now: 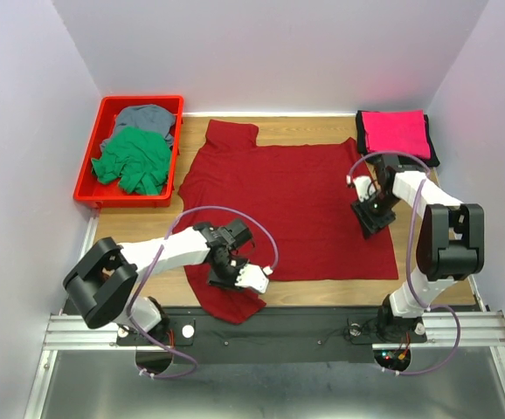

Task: Fold and stack the t-shirts
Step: Flatten the tshirt out

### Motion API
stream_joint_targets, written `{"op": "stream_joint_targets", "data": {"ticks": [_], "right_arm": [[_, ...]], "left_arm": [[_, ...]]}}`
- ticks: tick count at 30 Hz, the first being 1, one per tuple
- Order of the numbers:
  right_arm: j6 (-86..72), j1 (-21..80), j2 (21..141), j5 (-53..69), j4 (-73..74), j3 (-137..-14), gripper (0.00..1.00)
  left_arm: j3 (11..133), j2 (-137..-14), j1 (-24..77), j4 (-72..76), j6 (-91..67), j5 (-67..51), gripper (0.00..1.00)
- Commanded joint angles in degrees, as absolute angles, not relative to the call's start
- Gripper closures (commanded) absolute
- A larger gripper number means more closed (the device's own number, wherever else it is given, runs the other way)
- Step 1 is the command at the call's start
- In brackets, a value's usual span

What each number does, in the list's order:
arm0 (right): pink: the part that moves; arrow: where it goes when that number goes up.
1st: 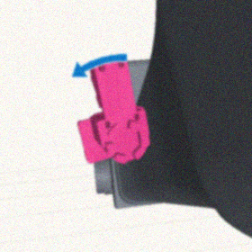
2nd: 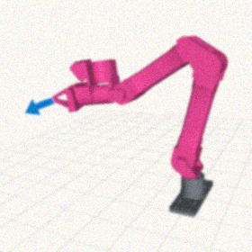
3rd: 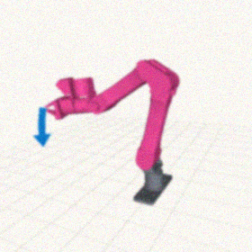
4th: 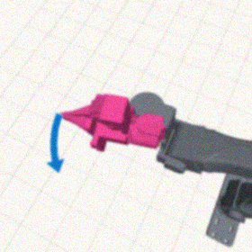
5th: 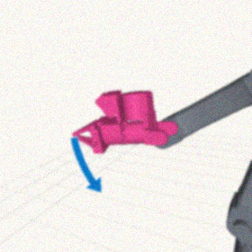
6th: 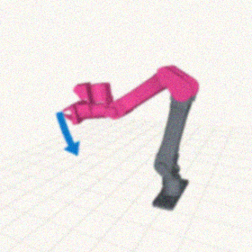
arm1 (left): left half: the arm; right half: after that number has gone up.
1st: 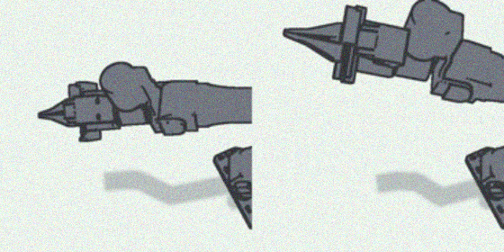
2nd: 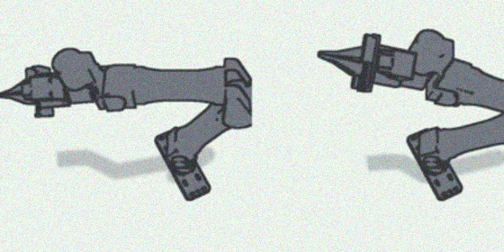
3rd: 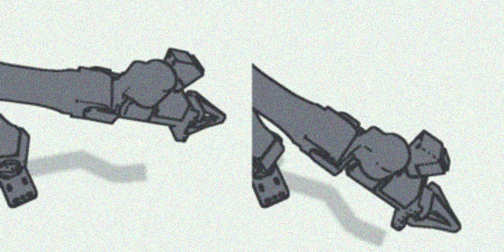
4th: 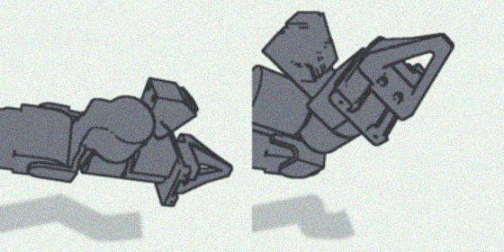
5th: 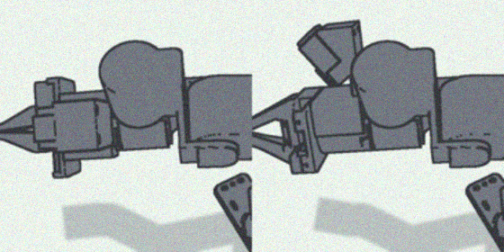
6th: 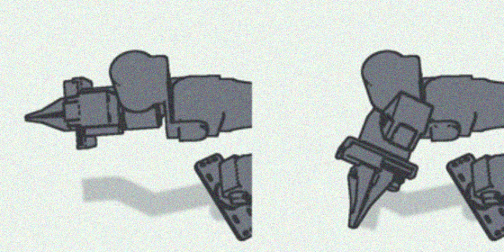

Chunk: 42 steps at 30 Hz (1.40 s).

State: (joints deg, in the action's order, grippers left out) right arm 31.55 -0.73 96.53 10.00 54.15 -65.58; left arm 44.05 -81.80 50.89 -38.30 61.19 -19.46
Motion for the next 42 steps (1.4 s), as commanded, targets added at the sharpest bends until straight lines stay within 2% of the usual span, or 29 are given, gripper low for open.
{"op": "stream_joint_targets", "data": {"ticks": [1,6,11,13,20,25,30,41,42], "right_arm": [[34.01,-0.97,94.66,7.30,54.93,-59.53,0.50],[36.65,-0.97,89.40,7.47,56.95,-53.36,0.50],[36.04,-0.97,85.17,12.21,60.47,-59.30,0.48],[34.64,-0.97,86.91,14.49,60.38,-67.72,0.48],[30.76,-0.97,100.26,14.60,55.20,-77.95,0.52],[29.88,-0.97,105.90,11.34,51.60,-78.58,0.55],[31.38,-0.97,105.73,7.74,50.27,-72.61,0.55],[34.71,-0.88,95.81,7.56,54.48,-57.40,0.54],[35.24,-0.88,94.15,7.30,55.28,-56.96,0.54]], "left_arm": [[45.08,-77.00,50.80,-43.41,63.54,-20.91,0.55],[47.19,-72.52,50.63,-49.12,62.85,-24.43,0.55],[55.45,-71.27,42.04,-48.26,58.72,-27.60,0.56],[59.13,-77.31,31.61,-45.72,58.19,-27.69,0.56],[66.79,-91.30,17.85,-37.36,52.92,-27.08,0.56],[65.57,-94.83,16.70,-33.22,51.94,-24.35,0.56],[58.54,-93.43,16.70,-33.49,53.79,-23.12,0.56],[42.89,-80.78,22.49,-40.86,55.55,-21.45,0.54],[43.06,-78.25,23.02,-43.04,56.50,-21.71,0.49]]}}
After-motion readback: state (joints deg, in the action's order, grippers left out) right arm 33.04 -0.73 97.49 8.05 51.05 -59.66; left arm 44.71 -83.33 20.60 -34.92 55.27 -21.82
